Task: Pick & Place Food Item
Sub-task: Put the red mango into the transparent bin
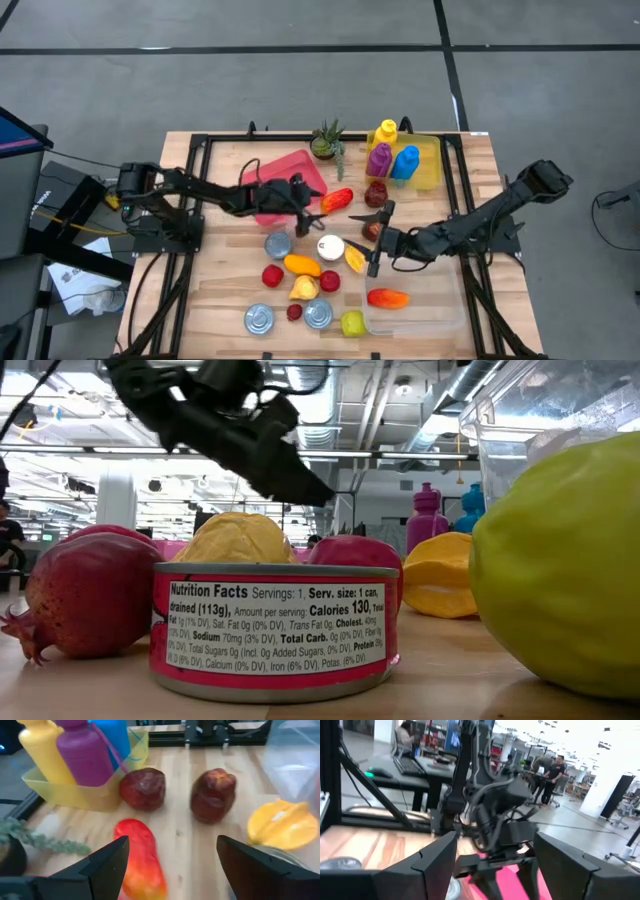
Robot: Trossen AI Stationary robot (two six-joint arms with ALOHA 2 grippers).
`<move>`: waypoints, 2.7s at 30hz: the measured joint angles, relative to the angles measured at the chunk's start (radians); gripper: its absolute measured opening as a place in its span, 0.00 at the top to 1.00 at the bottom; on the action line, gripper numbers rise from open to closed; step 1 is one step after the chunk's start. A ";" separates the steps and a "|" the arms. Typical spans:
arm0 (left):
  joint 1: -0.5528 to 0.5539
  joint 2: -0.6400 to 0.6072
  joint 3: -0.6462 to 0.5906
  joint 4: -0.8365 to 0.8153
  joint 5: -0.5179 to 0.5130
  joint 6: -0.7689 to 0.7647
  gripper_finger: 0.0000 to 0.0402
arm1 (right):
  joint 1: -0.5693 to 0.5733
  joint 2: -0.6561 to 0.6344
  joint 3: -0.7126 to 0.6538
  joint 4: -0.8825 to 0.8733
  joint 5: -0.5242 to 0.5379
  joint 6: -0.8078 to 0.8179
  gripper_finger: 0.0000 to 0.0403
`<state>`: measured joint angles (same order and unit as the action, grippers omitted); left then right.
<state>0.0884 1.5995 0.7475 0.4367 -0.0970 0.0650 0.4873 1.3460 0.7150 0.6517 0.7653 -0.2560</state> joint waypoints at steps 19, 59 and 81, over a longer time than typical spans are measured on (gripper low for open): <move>0.122 0.288 0.402 -0.377 0.069 0.071 0.27 | 0.004 -0.111 0.000 -0.208 0.003 0.047 0.37; 0.118 0.408 0.502 -0.483 0.035 0.106 0.60 | 0.003 -0.111 0.000 -0.210 0.003 0.055 0.37; 0.035 0.078 0.274 -0.150 0.018 0.084 0.61 | 0.016 -0.111 0.000 -0.191 -0.008 0.032 0.37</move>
<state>0.1238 1.6778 1.0216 0.2869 -0.0788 0.1486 0.5033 1.2354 0.7151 0.4612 0.7570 -0.2242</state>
